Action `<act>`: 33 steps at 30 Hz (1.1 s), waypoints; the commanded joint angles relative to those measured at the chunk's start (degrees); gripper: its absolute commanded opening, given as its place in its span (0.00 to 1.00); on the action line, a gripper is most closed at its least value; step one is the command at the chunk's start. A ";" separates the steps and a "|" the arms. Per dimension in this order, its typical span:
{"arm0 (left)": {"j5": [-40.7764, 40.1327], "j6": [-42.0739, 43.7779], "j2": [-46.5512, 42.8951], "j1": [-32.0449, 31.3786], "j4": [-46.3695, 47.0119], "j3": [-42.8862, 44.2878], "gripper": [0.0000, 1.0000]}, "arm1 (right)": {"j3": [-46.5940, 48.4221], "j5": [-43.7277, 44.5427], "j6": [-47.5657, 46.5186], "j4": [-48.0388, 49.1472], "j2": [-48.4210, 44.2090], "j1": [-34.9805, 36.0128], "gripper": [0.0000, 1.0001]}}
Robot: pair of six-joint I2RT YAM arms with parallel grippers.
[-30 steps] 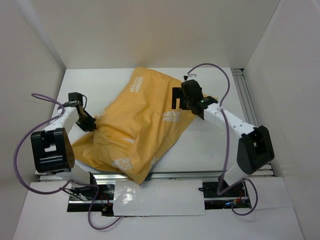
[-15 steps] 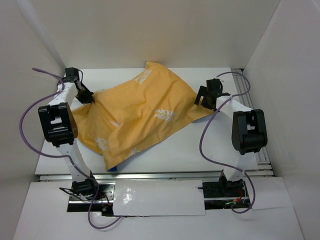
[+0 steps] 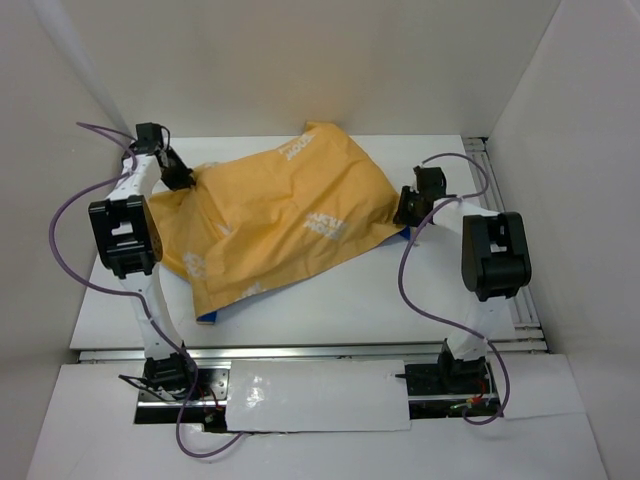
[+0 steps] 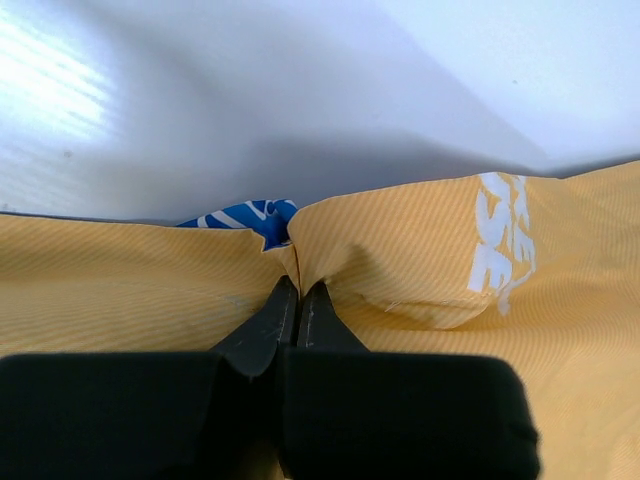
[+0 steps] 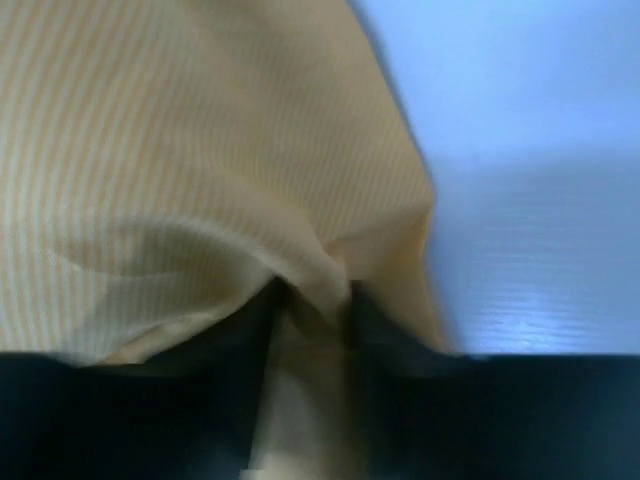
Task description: Put the pillow into the pillowcase
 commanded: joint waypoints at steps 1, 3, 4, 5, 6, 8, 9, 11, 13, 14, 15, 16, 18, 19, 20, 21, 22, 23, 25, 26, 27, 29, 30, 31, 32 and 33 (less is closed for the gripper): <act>2.75 2.35 2.51 -1.26 4.11 3.75 0.00 | -1.18 -5.12 -1.18 3.14 0.12 0.21 0.28; 3.28 2.88 2.52 -1.78 4.63 4.37 0.00 | -2.76 -4.62 -0.30 4.37 -2.67 0.21 0.00; 3.98 3.57 2.52 -1.79 4.64 5.50 0.00 | -3.46 -2.44 -0.30 4.91 -4.70 0.21 0.00; 3.98 3.58 2.52 -1.79 4.64 6.13 0.00 | -3.47 -0.50 -0.30 4.91 -6.89 0.21 0.00; 3.98 4.19 1.82 -1.79 4.12 6.74 0.00 | -3.47 1.69 0.39 4.91 -11.27 0.21 0.00; 2.76 4.20 -2.19 -1.79 4.11 7.54 0.00 | 1.24 8.02 0.40 0.80 -15.07 0.21 0.00; 2.14 4.20 -4.23 -1.79 4.81 6.75 0.00 | 2.84 10.13 0.40 -0.70 -18.83 0.21 0.00; 0.57 5.51 -8.88 -1.79 7.87 4.56 0.00 | 7.57 16.79 0.40 -4.04 -22.37 0.21 0.00; -1.63 6.04 -14.69 -1.79 7.02 5.25 0.00 | 10.49 19.98 0.93 -7.63 -26.59 0.21 0.00; -4.43 6.04 -16.27 -1.79 5.53 6.73 0.00 | 12.25 22.26 0.93 -8.61 -27.56 -1.10 0.00; -5.59 6.04 -17.68 -1.79 5.52 6.75 0.00 | 12.87 22.89 0.93 -9.58 -28.35 -1.81 0.00; -6.47 6.04 -19.96 -1.79 5.52 7.44 0.00 | 12.88 22.90 0.93 -10.90 -28.88 -2.60 0.00; -7.09 7.26 -20.59 -1.26 5.52 8.32 0.00 | 12.10 22.37 1.98 -12.31 -28.89 -4.87 0.00; -8.05 7.27 -19.38 -1.26 5.00 8.85 0.00 | 11.22 21.41 1.98 -13.10 -28.89 -5.50 0.00; -8.67 7.27 -17.97 -1.26 4.99 9.38 0.00 | 10.43 21.40 3.38 -13.98 -27.93 -6.29 0.00; -8.15 7.27 -15.96 -0.57 3.69 11.65 0.00 | 8.24 21.92 5.30 -14.59 -27.40 -7.78 0.00; -7.36 7.27 -13.33 0.05 0.37 13.58 0.00 | 7.00 21.93 5.84 -15.21 -26.35 -8.66 0.00; -6.14 7.27 -7.47 0.06 -1.75 18.30 0.00 | 6.03 20.28 6.37 -15.74 -25.47 -9.54 0.00; -5.43 7.27 -1.38 0.06 -6.33 23.59 0.54 | 5.41 19.29 7.42 -18.01 -21.36 -11.04 0.07; -4.81 7.79 1.09 0.06 -9.39 27.80 0.83 | 5.41 19.29 7.43 -20.55 -19.94 -11.65 0.20; -3.68 8.32 3.29 0.06 -10.81 29.41 1.00 | 6.45 20.51 8.22 -21.80 -18.70 -11.66 0.37; -3.66 8.33 5.60 0.58 -11.80 30.30 1.00 | 8.83 22.01 8.22 -23.73 -16.93 -11.66 0.61; -5.06 8.33 4.99 0.58 -11.10 28.13 1.00 | 9.45 22.02 8.22 -23.74 -16.93 -11.66 0.67; -5.85 8.33 2.81 0.58 -10.22 26.54 1.00 | 9.45 22.02 8.22 -23.74 -17.98 -11.66 0.71; -6.64 8.33 1.48 0.58 -9.26 25.04 1.00 | 9.45 21.41 8.22 -22.52 -18.69 -11.66 0.80; -7.26 8.33 0.25 0.58 -7.42 22.50 1.00 | 9.45 19.66 7.70 -21.73 -19.48 -11.66 0.83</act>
